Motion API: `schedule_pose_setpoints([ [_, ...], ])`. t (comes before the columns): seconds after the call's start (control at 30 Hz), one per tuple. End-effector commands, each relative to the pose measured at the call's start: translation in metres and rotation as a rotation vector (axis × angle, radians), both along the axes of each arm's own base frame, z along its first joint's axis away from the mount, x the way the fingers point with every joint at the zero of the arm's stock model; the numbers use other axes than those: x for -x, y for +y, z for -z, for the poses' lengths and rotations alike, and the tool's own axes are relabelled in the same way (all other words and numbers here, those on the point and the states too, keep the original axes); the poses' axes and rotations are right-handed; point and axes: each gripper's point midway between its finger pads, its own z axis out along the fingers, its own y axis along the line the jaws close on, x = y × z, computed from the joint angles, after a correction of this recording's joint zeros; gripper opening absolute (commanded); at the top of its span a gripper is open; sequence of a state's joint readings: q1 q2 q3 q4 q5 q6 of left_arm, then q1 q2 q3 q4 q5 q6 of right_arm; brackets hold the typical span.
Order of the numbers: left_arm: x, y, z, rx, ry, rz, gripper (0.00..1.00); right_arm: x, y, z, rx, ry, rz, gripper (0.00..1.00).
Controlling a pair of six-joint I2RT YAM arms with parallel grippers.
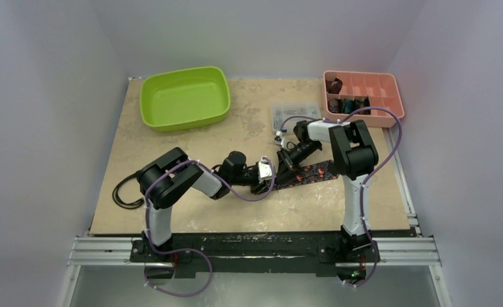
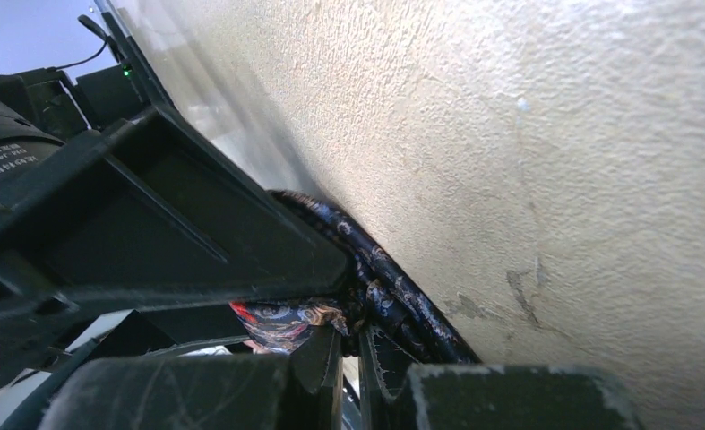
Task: Roll the ties
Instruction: Roll the tie at the center of the board.
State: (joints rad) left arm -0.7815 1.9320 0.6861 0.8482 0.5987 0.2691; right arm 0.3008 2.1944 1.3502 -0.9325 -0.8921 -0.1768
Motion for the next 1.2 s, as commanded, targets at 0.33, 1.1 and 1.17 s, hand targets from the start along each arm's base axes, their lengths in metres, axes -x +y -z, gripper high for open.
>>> schedule_pose_setpoints([
  [0.33,0.004,0.034,0.014,-0.192,0.084,-0.084,0.10,-0.032,-0.017,-0.005,0.000,-0.192,0.013,0.23],
  [1.1,0.005,0.047,0.019,-0.236,0.108,0.006,0.09,-0.074,-0.024,-0.060,-0.036,-0.340,0.092,0.21],
  [1.17,0.005,0.048,0.020,-0.236,0.108,0.012,0.09,-0.083,-0.033,-0.056,0.011,-0.365,0.122,0.23],
])
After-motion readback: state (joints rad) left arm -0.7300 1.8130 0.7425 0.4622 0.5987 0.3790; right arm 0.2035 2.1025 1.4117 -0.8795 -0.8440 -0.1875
